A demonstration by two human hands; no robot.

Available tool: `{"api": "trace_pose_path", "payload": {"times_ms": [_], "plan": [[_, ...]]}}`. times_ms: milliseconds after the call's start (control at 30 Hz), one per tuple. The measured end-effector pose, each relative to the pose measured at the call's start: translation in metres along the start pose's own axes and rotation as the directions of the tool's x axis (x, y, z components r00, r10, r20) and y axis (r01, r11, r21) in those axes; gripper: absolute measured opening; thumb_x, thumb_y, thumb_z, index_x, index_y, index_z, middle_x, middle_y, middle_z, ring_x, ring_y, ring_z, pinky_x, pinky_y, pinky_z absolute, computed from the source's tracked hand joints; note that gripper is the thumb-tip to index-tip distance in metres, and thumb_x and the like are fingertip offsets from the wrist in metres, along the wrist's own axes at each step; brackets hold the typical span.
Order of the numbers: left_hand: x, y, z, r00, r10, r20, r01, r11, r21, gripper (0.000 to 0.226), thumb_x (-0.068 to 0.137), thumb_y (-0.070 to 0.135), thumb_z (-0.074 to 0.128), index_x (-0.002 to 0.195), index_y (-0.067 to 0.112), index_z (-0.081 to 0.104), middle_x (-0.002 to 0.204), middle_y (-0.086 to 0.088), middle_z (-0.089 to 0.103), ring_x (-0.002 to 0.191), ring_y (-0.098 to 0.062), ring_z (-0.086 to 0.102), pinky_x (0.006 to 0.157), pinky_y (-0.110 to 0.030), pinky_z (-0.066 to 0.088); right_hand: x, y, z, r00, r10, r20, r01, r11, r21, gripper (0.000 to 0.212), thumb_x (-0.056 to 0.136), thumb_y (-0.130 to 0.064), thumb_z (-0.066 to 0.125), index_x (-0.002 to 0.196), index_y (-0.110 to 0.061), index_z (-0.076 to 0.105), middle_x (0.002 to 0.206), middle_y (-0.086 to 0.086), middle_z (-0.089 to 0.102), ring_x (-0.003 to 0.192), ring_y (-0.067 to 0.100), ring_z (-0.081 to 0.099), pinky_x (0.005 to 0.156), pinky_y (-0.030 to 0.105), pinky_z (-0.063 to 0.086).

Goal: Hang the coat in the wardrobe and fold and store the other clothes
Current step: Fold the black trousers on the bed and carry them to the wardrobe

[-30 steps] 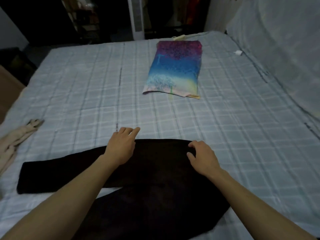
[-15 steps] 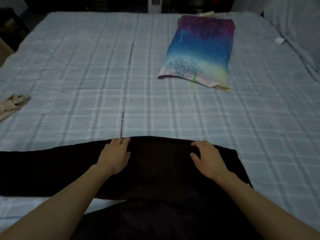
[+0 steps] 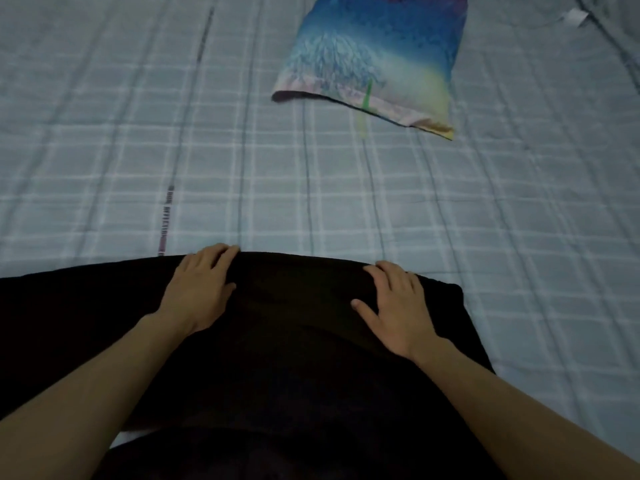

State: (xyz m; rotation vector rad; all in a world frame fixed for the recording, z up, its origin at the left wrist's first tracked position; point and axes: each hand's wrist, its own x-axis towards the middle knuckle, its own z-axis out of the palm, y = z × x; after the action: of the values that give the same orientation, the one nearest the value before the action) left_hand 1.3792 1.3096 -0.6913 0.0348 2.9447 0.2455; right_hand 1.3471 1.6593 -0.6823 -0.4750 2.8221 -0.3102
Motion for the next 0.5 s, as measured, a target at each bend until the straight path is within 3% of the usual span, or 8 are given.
{"api": "trace_pose_path", "payload": {"times_ms": [133, 200, 267, 367, 433, 500], "plan": [[0.007, 0.010, -0.016, 0.999, -0.035, 0.025, 0.033, 0.997, 0.070, 0.069, 0.082, 0.029, 0.075, 0.142, 0.013, 0.046, 0.133, -0.014, 0.053, 0.117, -0.036, 0.051, 0.098, -0.048, 0.043, 0.005, 0.004, -0.014, 0.997, -0.020, 0.080, 0.019, 1.000, 0.013, 0.081, 0.084, -0.074, 0.012, 0.151, -0.029, 0.025, 0.151, 0.002, 0.035, 0.141, 0.021, 0.030, 0.121, 0.047, 0.014], [0.004, 0.011, -0.023, 0.999, 0.021, -0.036, -0.017, 0.992, 0.122, 0.052, 0.074, 0.023, 0.081, 0.120, 0.009, 0.059, 0.106, -0.014, 0.060, 0.095, -0.035, 0.055, 0.079, -0.047, 0.048, 0.007, 0.015, -0.030, 0.998, -0.002, 0.063, 0.003, 1.000, -0.027, 0.082, 0.084, -0.075, 0.007, 0.146, -0.028, 0.036, 0.140, 0.003, 0.048, 0.130, 0.022, 0.043, 0.116, 0.048, 0.023], [-0.002, 0.011, -0.024, 0.996, 0.066, -0.061, -0.056, 0.986, 0.156, 0.035, 0.071, 0.017, 0.083, 0.098, 0.008, 0.062, 0.088, -0.011, 0.057, 0.081, -0.032, 0.053, 0.066, -0.042, 0.045, 0.004, 0.023, -0.039, 0.999, 0.006, 0.034, -0.002, 0.991, -0.131, 0.084, 0.084, -0.078, 0.010, 0.134, -0.023, 0.050, 0.121, 0.004, 0.058, 0.111, 0.024, 0.054, 0.103, 0.043, 0.038], [-0.006, 0.013, -0.026, 0.994, 0.066, -0.089, -0.053, 0.989, 0.136, 0.028, 0.074, 0.010, 0.079, 0.095, 0.008, 0.060, 0.085, -0.011, 0.055, 0.077, -0.032, 0.051, 0.063, -0.037, 0.036, -0.005, 0.026, -0.033, 0.999, -0.042, 0.032, 0.048, 0.974, -0.223, 0.065, 0.087, -0.073, 0.035, 0.109, -0.016, 0.059, 0.097, 0.005, 0.059, 0.088, 0.024, 0.056, 0.079, 0.037, 0.044], [-0.001, 0.012, -0.034, 0.990, 0.022, -0.138, -0.007, 0.994, 0.110, 0.026, 0.077, 0.008, 0.075, 0.099, 0.008, 0.061, 0.087, -0.012, 0.055, 0.079, -0.035, 0.052, 0.064, -0.039, 0.037, -0.002, 0.023, -0.036, 0.993, -0.073, -0.096, 0.048, 0.970, -0.236, 0.046, 0.087, -0.058, 0.058, 0.090, -0.013, 0.059, 0.083, 0.006, 0.057, 0.075, 0.026, 0.056, 0.069, 0.038, 0.042], [0.010, 0.011, -0.047, 0.981, -0.008, -0.194, 0.024, 0.996, 0.080, 0.023, 0.080, 0.008, 0.072, 0.101, 0.008, 0.062, 0.088, -0.015, 0.055, 0.080, -0.038, 0.053, 0.066, -0.043, 0.041, 0.011, 0.024, -0.047, 0.964, -0.062, -0.257, 0.010, 0.980, -0.200, 0.038, 0.083, -0.046, 0.071, 0.084, -0.010, 0.058, 0.078, 0.010, 0.057, 0.071, 0.030, 0.055, 0.066, 0.039, 0.042]]}}
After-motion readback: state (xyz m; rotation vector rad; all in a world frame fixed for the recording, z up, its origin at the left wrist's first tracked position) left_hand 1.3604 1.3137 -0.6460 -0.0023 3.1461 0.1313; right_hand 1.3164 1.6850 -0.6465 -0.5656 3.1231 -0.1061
